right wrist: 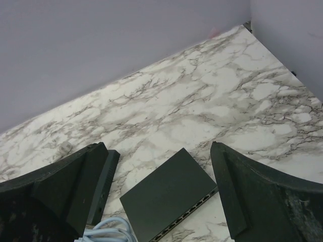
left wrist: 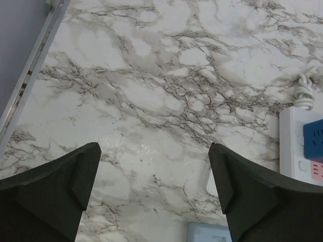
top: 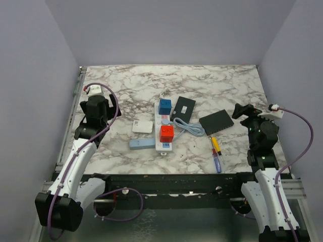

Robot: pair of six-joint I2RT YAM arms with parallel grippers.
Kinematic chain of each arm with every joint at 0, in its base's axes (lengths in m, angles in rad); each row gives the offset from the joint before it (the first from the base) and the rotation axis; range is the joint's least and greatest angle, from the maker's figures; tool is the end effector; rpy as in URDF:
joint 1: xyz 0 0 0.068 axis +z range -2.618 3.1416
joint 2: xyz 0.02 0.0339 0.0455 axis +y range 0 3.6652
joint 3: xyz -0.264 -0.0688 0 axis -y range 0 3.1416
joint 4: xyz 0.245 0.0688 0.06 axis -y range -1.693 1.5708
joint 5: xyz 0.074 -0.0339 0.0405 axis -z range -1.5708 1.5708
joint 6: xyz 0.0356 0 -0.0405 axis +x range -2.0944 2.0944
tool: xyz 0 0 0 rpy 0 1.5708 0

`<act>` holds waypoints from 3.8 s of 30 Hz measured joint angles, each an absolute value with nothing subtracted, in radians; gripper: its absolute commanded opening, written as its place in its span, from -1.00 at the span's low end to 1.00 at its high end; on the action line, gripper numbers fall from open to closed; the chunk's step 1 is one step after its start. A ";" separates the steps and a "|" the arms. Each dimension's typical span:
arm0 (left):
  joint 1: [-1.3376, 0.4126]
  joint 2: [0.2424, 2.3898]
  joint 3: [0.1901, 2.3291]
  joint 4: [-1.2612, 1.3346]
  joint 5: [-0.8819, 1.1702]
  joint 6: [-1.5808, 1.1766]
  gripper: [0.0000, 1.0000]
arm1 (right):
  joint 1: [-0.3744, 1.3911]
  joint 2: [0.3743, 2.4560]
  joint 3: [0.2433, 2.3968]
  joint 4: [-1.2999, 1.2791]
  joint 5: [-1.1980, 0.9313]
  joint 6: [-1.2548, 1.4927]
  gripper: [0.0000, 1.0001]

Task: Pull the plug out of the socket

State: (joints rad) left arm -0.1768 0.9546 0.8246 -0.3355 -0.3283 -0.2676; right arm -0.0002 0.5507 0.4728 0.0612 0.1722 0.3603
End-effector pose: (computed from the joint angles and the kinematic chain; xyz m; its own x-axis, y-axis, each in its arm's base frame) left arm 0.2131 -0.0264 0.3083 -0.3952 -0.1837 -0.9001 -0.2298 0.9684 -0.0967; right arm 0.1530 -0.0061 0.2906 0.0448 0.3473 -0.9367 0.1664 0.9219 0.3498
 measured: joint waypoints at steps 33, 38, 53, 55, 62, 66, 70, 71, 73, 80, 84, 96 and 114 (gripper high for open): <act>-0.337 1.018 0.837 -0.337 -0.180 -0.369 0.90 | 0.000 0.755 0.630 -0.012 -0.296 0.327 0.92; -0.484 1.113 0.841 -0.275 -0.159 -0.426 0.87 | 0.000 0.831 0.692 -0.074 -0.399 0.393 0.80; -0.618 1.270 0.646 -0.013 -0.059 -0.698 0.74 | 0.284 0.893 0.615 -0.128 -0.419 0.587 0.78; -0.618 1.270 0.636 -0.008 -0.061 -0.709 0.74 | 0.360 0.918 0.615 -0.125 -0.389 0.609 0.78; -0.618 1.269 0.635 0.016 -0.068 -0.711 0.73 | 0.584 1.095 0.678 -0.126 -0.242 0.660 0.80; -0.618 1.272 0.631 0.023 -0.071 -0.715 0.73 | 0.695 1.199 0.801 -0.142 -0.150 0.680 0.81; -0.614 1.269 0.616 0.021 -0.086 -0.718 0.73 | 0.780 1.289 0.905 -0.158 -0.083 0.710 0.80; -0.609 1.265 0.613 0.021 -0.089 -0.718 0.73 | 0.800 1.312 0.924 -0.164 -0.065 0.717 0.80; -0.594 1.250 0.606 0.020 -0.091 -0.718 0.73 | 0.835 1.363 0.962 -0.185 -0.028 0.733 0.80; -0.533 1.198 0.603 0.022 -0.092 -0.718 0.73 | 0.931 1.498 1.124 -0.344 0.118 0.775 0.81; -0.524 1.188 0.586 0.022 -0.086 -0.719 0.72 | 0.959 1.547 1.208 -0.458 0.221 0.800 0.84; -0.523 1.163 0.553 0.021 -0.075 -0.725 0.73 | 0.968 1.564 1.225 -0.570 0.284 0.837 0.87; -0.523 1.114 0.532 0.020 -0.050 -0.741 0.74 | 0.989 1.686 1.277 -0.612 0.305 0.851 0.72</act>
State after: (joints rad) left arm -0.5228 1.1137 0.5323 0.0196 -0.0502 -0.7406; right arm 0.9890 1.6855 1.2770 -0.6121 0.3046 0.8513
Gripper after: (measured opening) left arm 0.866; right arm 0.883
